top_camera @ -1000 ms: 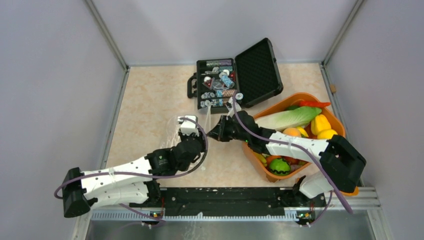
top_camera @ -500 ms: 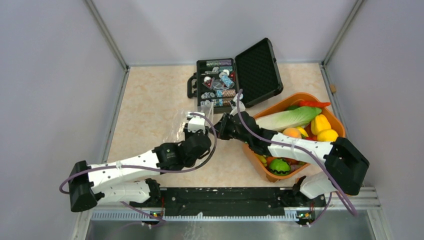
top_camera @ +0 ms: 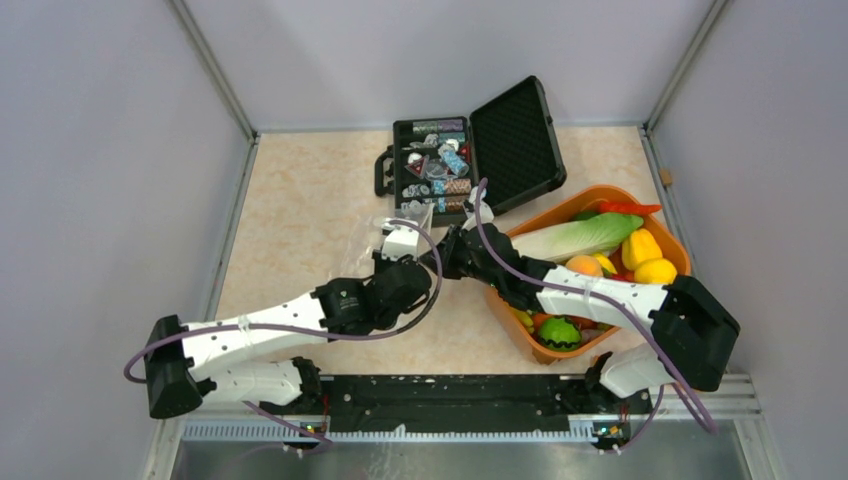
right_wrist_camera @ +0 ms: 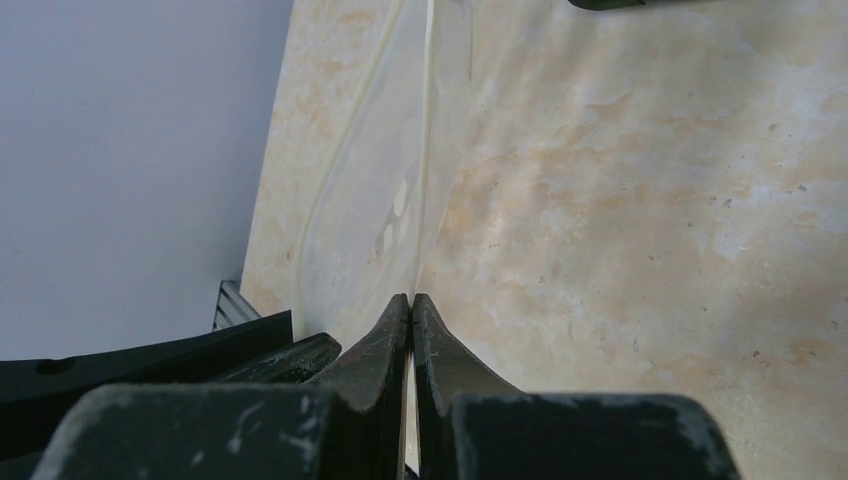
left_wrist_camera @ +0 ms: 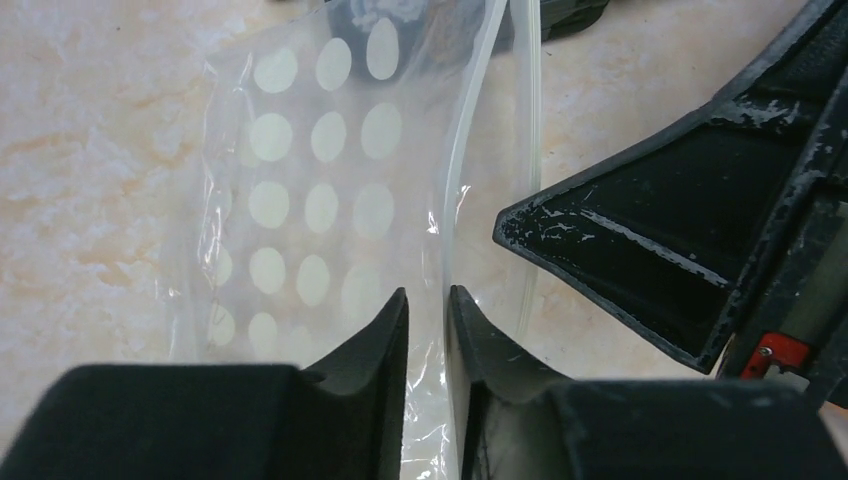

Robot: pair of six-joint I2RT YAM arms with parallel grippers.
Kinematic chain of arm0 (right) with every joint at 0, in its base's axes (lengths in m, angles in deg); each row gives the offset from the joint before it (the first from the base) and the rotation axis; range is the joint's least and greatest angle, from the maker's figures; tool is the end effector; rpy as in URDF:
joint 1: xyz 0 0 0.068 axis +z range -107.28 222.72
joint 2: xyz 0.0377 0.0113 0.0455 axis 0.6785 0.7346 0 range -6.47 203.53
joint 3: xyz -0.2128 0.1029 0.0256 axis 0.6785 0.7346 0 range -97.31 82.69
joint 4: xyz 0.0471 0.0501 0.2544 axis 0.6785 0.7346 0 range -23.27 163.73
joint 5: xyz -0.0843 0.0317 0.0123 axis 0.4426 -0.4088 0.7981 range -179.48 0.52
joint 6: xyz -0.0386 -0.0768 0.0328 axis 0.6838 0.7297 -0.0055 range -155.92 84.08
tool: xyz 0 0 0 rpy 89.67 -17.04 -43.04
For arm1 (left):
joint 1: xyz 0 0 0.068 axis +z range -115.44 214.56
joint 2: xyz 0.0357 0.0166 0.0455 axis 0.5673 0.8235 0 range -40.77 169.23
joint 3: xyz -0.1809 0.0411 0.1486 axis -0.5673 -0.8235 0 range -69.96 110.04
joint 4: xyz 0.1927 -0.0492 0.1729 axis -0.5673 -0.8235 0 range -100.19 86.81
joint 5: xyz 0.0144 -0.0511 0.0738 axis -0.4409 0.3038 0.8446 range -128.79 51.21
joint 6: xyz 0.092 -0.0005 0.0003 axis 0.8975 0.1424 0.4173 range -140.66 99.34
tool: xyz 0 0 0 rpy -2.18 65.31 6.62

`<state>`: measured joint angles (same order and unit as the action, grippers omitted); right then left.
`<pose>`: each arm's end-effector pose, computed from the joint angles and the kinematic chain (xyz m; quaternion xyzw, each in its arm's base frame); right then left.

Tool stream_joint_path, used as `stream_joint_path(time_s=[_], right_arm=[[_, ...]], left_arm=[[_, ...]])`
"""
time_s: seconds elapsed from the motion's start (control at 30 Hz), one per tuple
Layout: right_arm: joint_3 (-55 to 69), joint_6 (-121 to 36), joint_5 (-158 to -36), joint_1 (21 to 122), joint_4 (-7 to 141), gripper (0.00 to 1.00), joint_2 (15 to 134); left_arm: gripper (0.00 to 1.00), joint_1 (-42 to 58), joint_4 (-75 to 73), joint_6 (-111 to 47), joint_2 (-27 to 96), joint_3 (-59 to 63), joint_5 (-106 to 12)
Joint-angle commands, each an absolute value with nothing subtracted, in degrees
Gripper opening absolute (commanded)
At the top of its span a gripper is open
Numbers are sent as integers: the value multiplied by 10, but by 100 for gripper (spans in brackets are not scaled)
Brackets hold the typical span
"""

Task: Place the food in the zip-top bag and seal the zipper
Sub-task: Open the zipper of the food storage bag at the center of the board.

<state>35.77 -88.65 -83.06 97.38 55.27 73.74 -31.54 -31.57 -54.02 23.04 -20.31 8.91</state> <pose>0.2191 0.2930 0.1941 0.0176 0.8273 0.4235 0.3686 0.1651 -0.2216 0.2277 0.0799 0.8492 -0.0415 0.5203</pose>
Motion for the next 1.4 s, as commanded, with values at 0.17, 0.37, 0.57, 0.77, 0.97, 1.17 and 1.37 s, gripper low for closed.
stream_joint_path(time_s=[0.17,0.37,0.57,0.77,0.97,1.17,1.37], right_arm=[[349,-883,-821,980,546,0,718],[342,-838,-834,981,576,0,719],[343,-819,-859,980,577,0,709],[344,-826,-878,980,565,0,704],[350,-832,-891,981,558,0,703],[352,-833,-875,980,575,0,696],[344,-817,-855,981,624,0,695]], left_arm=[[12,-316,-342,-541,243,-173,113],[12,-315,-358,-549,219,-180,165],[25,-308,-274,-517,184,-226,125],[28,-297,-243,-523,177,-257,86],[32,-296,-244,-527,193,-255,70],[16,-296,-249,-532,196,-249,63],[0,-296,-294,-554,179,-248,85]])
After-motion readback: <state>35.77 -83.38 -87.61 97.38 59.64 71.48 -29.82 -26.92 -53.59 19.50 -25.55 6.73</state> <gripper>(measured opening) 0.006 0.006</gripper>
